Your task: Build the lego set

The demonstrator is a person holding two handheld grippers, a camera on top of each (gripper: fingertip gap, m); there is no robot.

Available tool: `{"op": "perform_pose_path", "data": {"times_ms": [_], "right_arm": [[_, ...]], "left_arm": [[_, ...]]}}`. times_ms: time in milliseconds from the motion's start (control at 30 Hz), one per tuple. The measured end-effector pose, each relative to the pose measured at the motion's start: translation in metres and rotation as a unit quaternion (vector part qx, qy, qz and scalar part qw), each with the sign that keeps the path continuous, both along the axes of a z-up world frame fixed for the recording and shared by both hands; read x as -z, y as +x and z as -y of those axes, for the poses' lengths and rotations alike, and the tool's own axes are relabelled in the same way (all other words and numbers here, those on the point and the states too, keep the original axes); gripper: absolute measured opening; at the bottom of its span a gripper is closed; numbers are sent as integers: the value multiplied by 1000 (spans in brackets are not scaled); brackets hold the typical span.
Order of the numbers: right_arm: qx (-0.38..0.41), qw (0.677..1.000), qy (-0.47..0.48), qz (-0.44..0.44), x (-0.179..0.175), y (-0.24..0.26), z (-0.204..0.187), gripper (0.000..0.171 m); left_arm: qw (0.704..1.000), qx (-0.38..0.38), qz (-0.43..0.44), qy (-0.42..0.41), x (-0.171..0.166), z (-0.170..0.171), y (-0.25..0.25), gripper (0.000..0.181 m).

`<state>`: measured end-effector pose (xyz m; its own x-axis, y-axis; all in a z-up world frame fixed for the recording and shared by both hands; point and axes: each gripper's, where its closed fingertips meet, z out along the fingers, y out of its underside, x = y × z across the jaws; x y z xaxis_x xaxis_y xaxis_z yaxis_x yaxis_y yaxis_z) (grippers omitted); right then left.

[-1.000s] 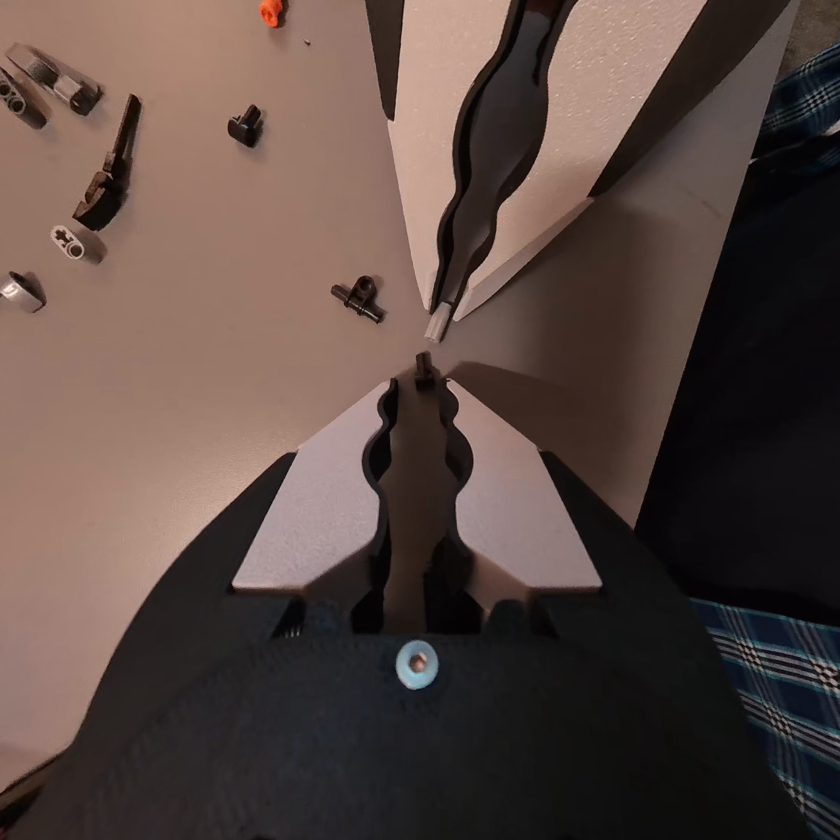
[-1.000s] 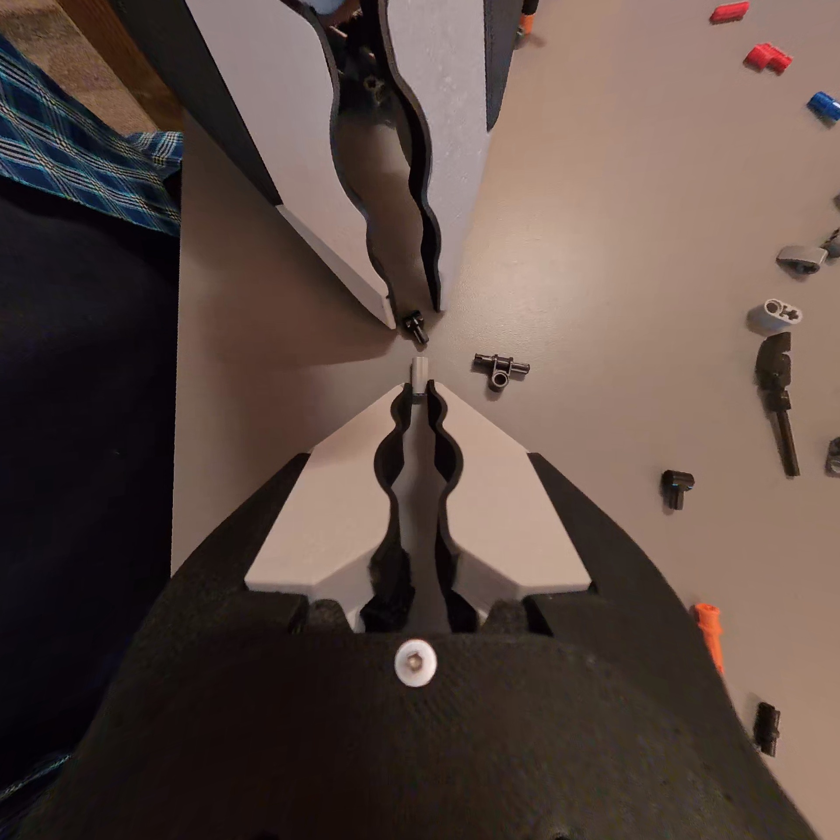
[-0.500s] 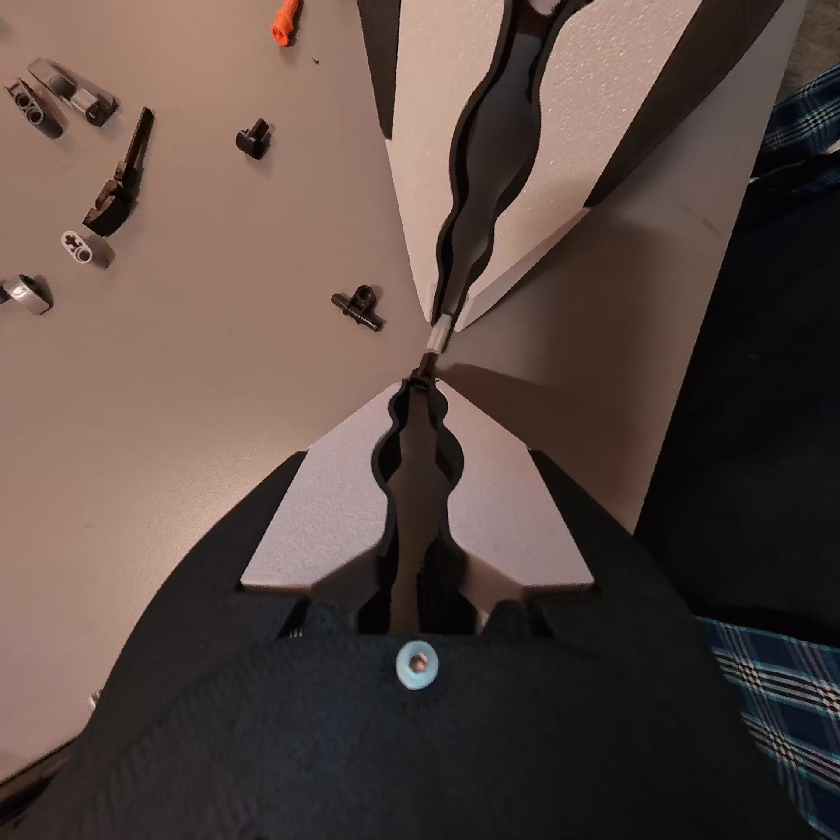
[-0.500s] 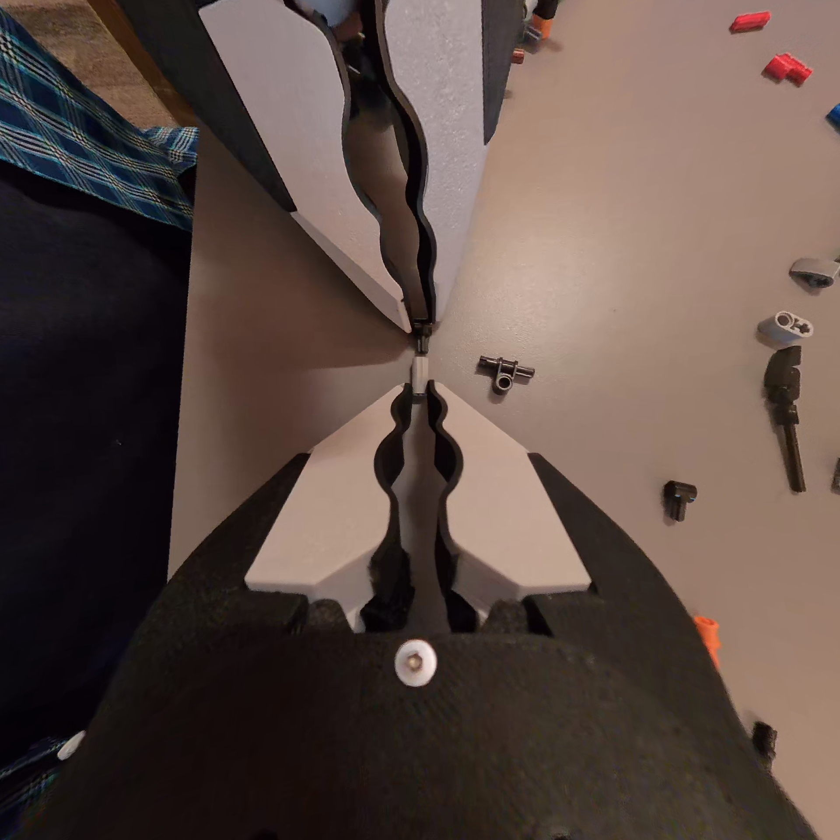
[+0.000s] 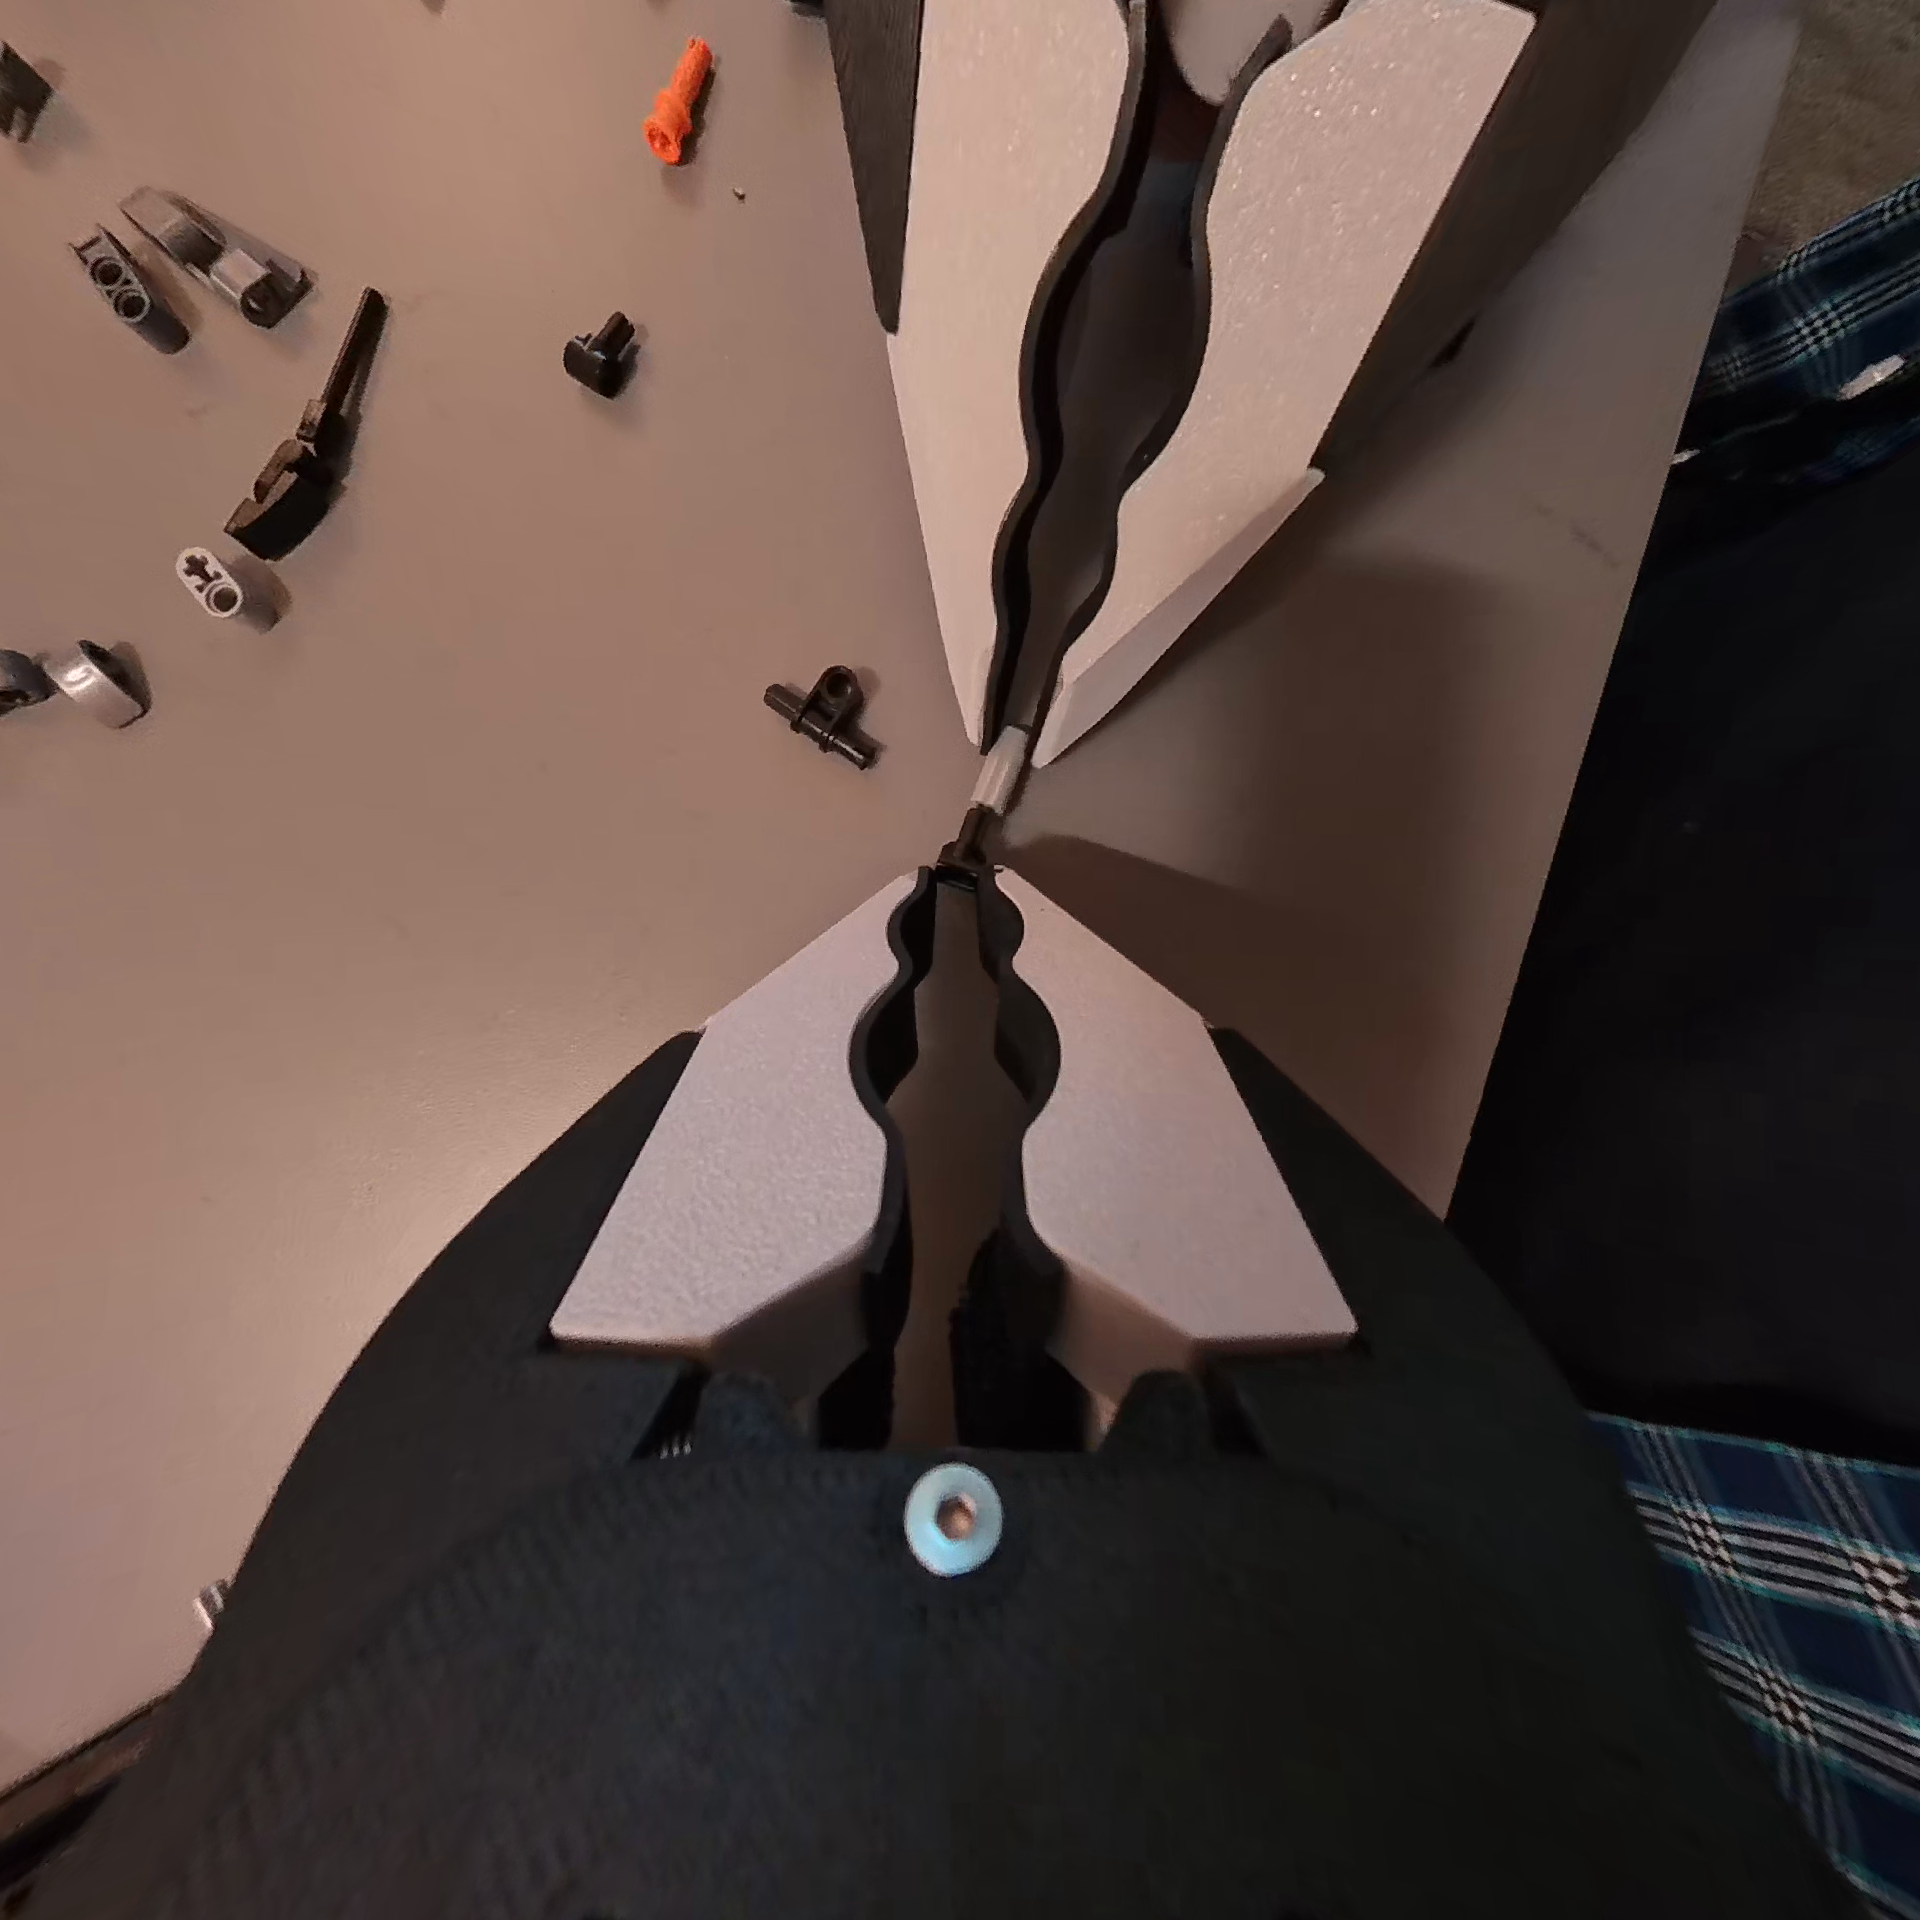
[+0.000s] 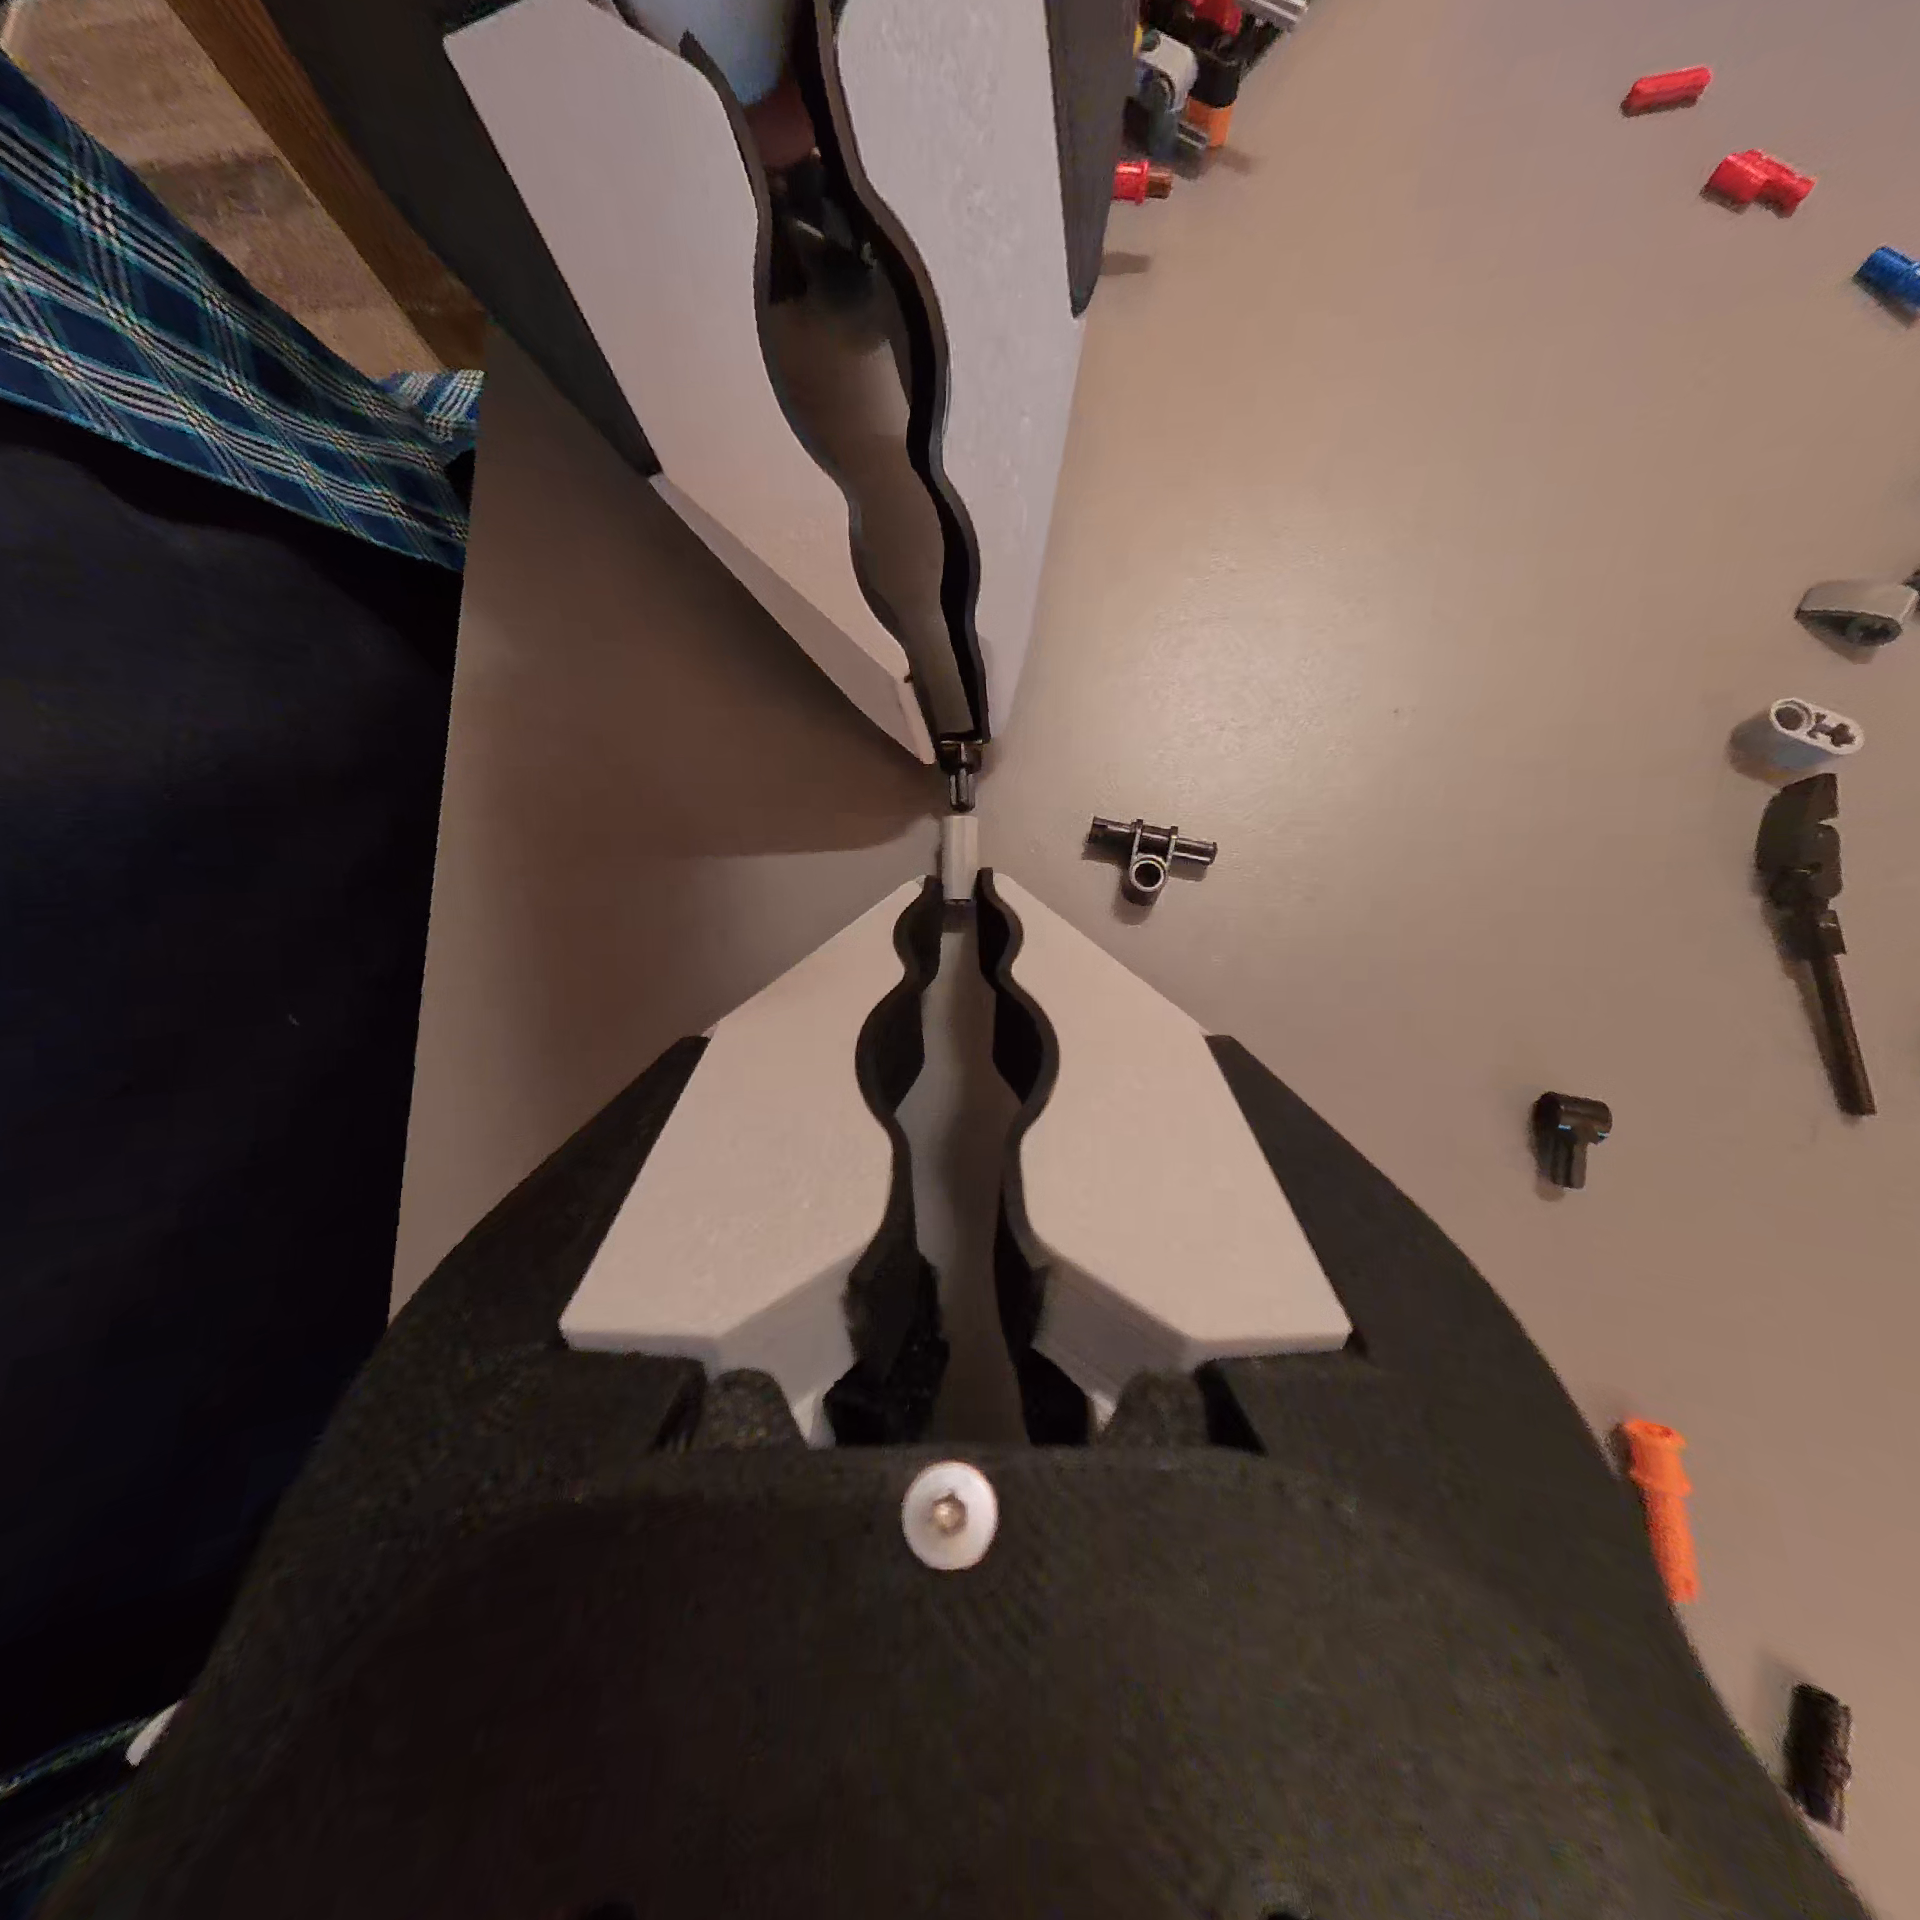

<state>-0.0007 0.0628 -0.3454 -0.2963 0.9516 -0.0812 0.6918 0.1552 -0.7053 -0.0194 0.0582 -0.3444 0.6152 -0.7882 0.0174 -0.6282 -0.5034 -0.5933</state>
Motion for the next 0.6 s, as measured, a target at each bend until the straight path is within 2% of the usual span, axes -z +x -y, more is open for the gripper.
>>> {"op": "perform_pose_path", "data": {"times_ms": [333, 600], "right_arm": [[-3, 1000, -16, -10, -2, -1, 1, 5], [0, 998, -53, -17, -8, -1, 2, 5]], "left_arm": [[1000, 3, -5, 10, 0, 0, 0, 7], [997, 21, -31, 66, -8, -1, 1, 6]]}}
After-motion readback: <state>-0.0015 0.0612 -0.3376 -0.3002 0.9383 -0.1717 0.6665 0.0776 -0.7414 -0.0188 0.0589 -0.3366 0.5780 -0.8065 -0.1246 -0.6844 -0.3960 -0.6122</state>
